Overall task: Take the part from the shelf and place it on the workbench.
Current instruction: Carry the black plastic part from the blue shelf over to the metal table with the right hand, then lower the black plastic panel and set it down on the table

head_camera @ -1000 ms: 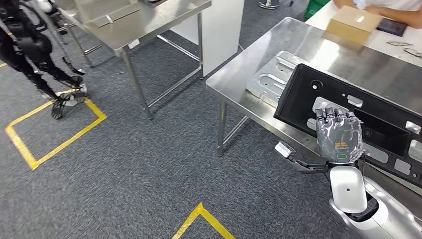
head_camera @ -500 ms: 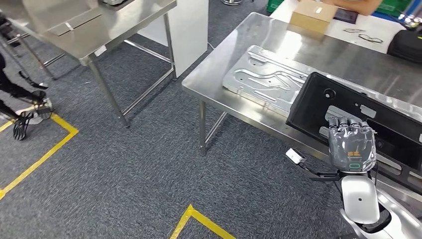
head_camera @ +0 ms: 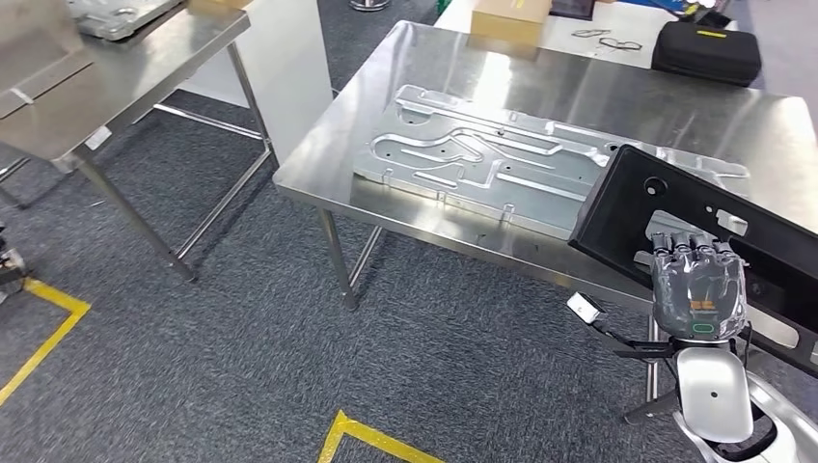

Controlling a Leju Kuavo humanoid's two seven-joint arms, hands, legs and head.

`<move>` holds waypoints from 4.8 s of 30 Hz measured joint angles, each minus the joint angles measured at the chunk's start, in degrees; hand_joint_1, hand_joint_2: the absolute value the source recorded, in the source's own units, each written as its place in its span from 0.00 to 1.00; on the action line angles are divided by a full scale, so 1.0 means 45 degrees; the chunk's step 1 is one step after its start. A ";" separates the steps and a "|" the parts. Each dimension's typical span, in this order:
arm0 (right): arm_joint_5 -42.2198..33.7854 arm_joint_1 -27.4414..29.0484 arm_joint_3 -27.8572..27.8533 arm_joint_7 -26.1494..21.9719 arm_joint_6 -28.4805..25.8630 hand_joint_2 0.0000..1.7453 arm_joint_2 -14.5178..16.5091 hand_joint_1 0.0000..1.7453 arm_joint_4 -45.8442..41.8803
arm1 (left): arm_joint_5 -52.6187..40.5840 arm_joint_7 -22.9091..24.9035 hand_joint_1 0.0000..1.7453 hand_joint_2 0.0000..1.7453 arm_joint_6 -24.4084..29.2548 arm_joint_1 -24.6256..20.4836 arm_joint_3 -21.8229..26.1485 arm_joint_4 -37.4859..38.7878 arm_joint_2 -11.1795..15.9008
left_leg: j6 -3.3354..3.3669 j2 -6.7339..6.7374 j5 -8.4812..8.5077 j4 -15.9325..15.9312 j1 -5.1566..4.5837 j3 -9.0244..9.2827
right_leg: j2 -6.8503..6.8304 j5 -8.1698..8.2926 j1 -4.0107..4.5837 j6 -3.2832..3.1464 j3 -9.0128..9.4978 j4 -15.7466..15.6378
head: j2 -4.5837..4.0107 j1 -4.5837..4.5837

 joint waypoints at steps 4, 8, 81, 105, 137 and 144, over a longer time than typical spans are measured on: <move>0.0000 0.0211 -0.0134 -0.0022 -0.0087 1.00 -0.0002 1.00 0.0050 | -0.0015 -0.0029 0.00 1.00 -0.0011 -0.0115 -0.0004 -0.0001 0.0046 | 0.0167 -0.0199 0.0375 -0.1303 -0.0076 0.0510 | 0.0216 -0.0023 -0.0018 0.0292 -0.0069 0.0047 | 0.0000 0.0002; 0.0000 0.0018 -0.0363 -0.0170 -0.0045 1.00 0.0100 1.00 0.0352 | -0.0017 -0.0046 0.00 1.00 -0.0036 -0.0114 0.0002 -0.0002 0.0046 | 0.0371 -0.0031 0.0579 -0.1623 -0.0013 0.0660 | -0.0546 -0.0672 -0.0100 0.0575 -0.0520 0.1048 | 0.0000 0.0009; 0.0000 -0.4872 0.3322 -0.4087 0.1920 1.00 0.5975 1.00 0.4467 | -0.0911 0.1126 0.00 1.00 -0.0168 -0.0024 0.0040 -0.0001 -0.0112 | -0.0013 0.0069 0.0583 -0.1428 -0.0066 0.0368 | -0.0973 -0.0130 0.0075 0.0203 0.0010 0.0005 | 0.0000 -0.0001; 0.0000 -0.4616 0.3270 -0.4617 0.2299 1.00 0.6192 1.00 0.4109 | -0.0755 0.0906 0.00 1.00 0.0030 0.0010 0.0074 -0.0002 -0.0097 | 0.0292 0.0024 0.0528 -0.1352 -0.0009 0.0381 | -0.0934 -0.1184 -0.0022 0.0486 -0.1544 0.3115 | 0.0000 0.0004; 0.0000 -0.4338 0.2680 -0.4940 0.2509 1.00 0.6201 1.00 0.3602 | -0.0715 0.0772 0.00 1.00 0.0036 0.0071 0.0245 0.0005 -0.0080 | 0.0277 -0.0057 0.0276 -0.1374 -0.0032 0.0715 | -0.0940 -0.0205 0.0070 0.0249 -0.1075 0.1784 | 0.0000 0.0013; 0.0000 -0.4333 0.2542 -0.4969 0.2506 1.00 0.6186 1.00 0.3537 | -0.0714 0.0754 0.00 1.00 0.0006 0.0007 0.0279 0.0010 -0.0124 | -0.0095 -0.0007 -0.0123 -0.1280 -0.0075 0.0901 | -0.0979 0.0143 0.0151 -0.0254 0.0057 -0.0356 | 0.0000 0.0011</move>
